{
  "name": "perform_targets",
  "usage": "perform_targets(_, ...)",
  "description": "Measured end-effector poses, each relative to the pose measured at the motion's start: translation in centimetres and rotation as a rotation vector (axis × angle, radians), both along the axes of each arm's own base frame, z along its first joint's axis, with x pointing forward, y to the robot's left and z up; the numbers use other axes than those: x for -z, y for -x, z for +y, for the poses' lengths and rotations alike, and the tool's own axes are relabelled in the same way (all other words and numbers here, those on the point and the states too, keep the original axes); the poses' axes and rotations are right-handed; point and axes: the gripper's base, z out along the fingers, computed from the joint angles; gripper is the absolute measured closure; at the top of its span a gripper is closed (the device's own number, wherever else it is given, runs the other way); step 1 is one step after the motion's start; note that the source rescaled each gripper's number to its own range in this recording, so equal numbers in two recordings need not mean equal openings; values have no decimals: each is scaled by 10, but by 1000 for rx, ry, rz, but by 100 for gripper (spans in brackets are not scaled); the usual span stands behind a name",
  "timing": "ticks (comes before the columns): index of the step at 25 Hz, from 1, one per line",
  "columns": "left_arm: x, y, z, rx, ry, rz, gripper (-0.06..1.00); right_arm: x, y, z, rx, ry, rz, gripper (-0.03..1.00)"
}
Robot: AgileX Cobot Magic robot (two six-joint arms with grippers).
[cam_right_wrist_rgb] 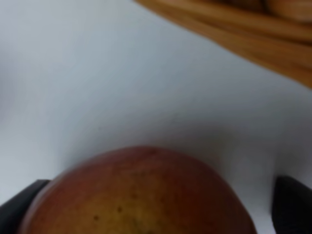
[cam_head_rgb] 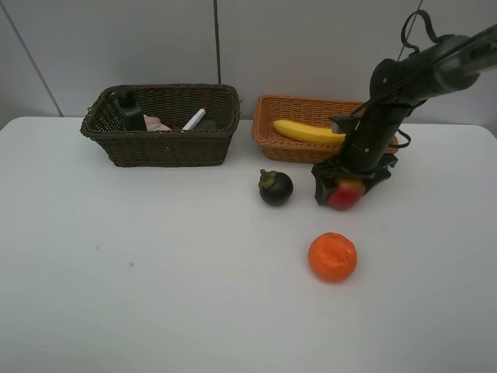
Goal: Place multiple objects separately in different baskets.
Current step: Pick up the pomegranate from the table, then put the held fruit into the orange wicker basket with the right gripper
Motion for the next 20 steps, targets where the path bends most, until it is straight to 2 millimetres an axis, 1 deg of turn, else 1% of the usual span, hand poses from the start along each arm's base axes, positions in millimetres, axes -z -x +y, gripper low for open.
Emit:
perform_targets(2, 0, 0, 0, 0, 0, 0, -6, 0, 2, 0, 5, -3, 24, 30)
perform_targets(3, 0, 0, 0, 0, 0, 0, -6, 0, 3, 0, 6, -4, 32, 36)
perform_targets(8, 0, 0, 0, 0, 0, 0, -6, -1, 4, 0, 2, 1, 41, 35)
perform_targets(10, 0, 0, 0, 0, 0, 0, -6, -6, 5, -1, -4, 8, 49, 35)
perform_targets(11, 0, 0, 0, 0, 0, 0, -6, -12, 5, -1, -7, 8, 52, 35)
perform_targets(13, 0, 0, 0, 0, 0, 0, -6, -32, 0, 1, -8, -2, 17, 35)
perform_targets(16, 0, 0, 0, 0, 0, 0, -6, -77, -14, 4, 4, -33, -108, 35)
perform_targets(19, 0, 0, 0, 0, 0, 0, -6, -117, -34, 7, 26, -68, -241, 35)
perform_targets(20, 0, 0, 0, 0, 0, 0, -6, -124, -40, 7, 31, -76, -270, 35)
